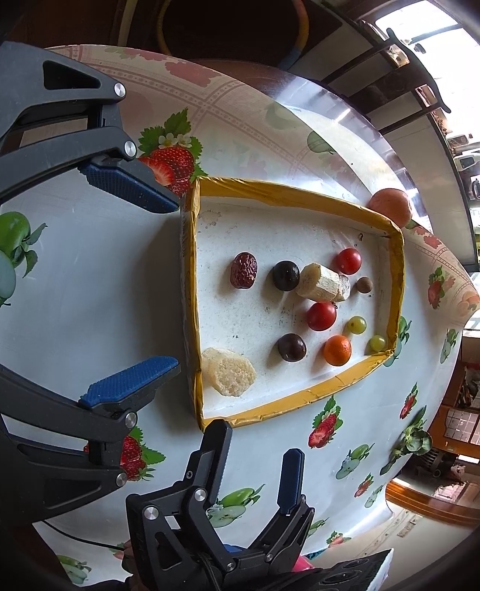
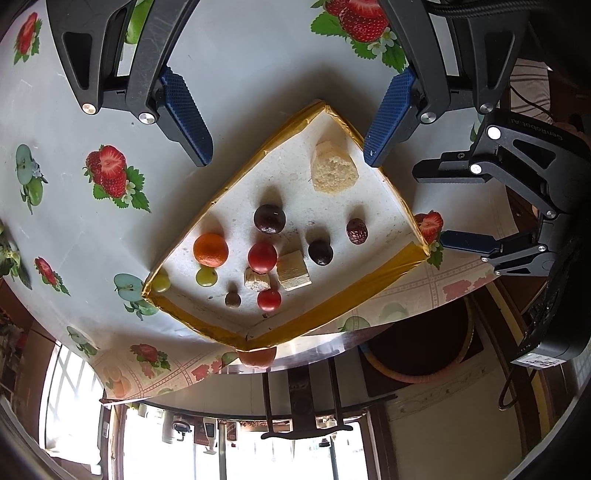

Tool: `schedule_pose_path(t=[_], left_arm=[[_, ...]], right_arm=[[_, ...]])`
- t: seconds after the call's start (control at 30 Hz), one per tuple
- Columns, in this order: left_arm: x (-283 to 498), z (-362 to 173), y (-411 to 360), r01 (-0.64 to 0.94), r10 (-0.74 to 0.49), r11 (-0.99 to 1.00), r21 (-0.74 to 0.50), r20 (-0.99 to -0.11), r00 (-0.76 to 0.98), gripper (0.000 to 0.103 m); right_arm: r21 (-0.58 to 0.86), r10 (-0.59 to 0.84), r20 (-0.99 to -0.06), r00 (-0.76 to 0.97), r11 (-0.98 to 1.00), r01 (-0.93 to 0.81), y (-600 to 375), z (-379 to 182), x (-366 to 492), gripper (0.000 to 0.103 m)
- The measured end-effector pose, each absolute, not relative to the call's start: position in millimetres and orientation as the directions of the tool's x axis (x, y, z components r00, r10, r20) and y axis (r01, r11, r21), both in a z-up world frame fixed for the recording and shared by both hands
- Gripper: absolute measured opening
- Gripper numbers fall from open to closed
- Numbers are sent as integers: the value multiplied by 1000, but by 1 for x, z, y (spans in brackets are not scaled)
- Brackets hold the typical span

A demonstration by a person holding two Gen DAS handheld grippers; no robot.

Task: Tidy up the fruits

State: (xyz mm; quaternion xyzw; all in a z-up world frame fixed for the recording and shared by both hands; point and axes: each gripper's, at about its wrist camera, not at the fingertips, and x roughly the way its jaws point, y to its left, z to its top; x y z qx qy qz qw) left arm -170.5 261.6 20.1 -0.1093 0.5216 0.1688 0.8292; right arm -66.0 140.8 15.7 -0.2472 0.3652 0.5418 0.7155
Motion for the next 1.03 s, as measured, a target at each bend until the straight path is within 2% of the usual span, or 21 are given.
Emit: schedule_pose_path(t=[1.03], left_arm=[[-169,23,261,-395,169,919,-4,-899,403,80]], right_arm=[[51,596,-789,149,304,-951,141,16,-64,85]])
